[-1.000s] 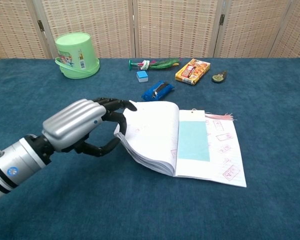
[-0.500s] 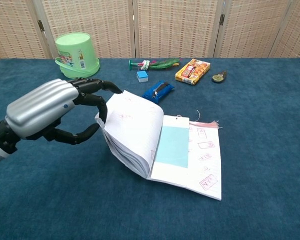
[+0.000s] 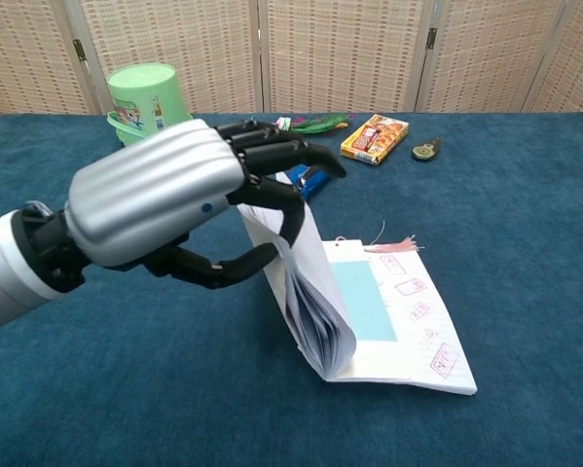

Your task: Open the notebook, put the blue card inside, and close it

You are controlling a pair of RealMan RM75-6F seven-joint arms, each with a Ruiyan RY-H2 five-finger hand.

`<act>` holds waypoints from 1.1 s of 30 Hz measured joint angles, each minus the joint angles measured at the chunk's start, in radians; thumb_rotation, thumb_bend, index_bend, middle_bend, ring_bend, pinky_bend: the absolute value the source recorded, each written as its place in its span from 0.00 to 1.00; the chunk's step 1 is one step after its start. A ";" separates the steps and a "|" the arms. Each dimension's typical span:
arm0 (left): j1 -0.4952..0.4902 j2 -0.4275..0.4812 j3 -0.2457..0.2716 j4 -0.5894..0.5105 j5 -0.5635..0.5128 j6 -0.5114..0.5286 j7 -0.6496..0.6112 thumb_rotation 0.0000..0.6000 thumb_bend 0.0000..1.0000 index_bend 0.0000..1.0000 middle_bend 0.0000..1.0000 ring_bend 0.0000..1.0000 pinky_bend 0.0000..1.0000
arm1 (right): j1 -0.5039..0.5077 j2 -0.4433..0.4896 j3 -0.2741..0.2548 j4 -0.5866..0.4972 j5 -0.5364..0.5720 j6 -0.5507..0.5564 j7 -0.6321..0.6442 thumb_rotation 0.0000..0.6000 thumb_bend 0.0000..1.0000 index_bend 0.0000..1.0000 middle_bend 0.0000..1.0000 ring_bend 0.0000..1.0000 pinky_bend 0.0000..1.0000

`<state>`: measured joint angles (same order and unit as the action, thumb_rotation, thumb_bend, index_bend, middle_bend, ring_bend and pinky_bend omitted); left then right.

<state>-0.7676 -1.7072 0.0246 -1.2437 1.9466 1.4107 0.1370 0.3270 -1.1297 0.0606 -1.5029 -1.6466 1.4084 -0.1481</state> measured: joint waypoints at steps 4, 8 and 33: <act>-0.034 -0.003 -0.012 -0.020 0.011 -0.053 0.039 1.00 0.53 0.59 0.21 0.19 0.21 | -0.007 0.000 -0.001 0.007 0.001 0.006 0.009 1.00 0.17 0.17 0.03 0.00 0.00; -0.067 -0.009 -0.019 -0.024 0.015 -0.111 0.071 1.00 0.53 0.59 0.21 0.19 0.21 | -0.013 0.001 -0.002 0.012 0.002 0.012 0.017 1.00 0.17 0.17 0.03 0.00 0.00; -0.171 -0.176 -0.063 0.114 -0.001 -0.201 0.146 1.00 0.40 0.28 0.10 0.15 0.21 | -0.028 0.007 -0.001 0.015 0.004 0.021 0.026 1.00 0.18 0.17 0.03 0.00 0.00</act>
<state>-0.9386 -1.8837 -0.0388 -1.1300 1.9451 1.2098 0.2831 0.2987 -1.1227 0.0598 -1.4879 -1.6421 1.4294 -0.1223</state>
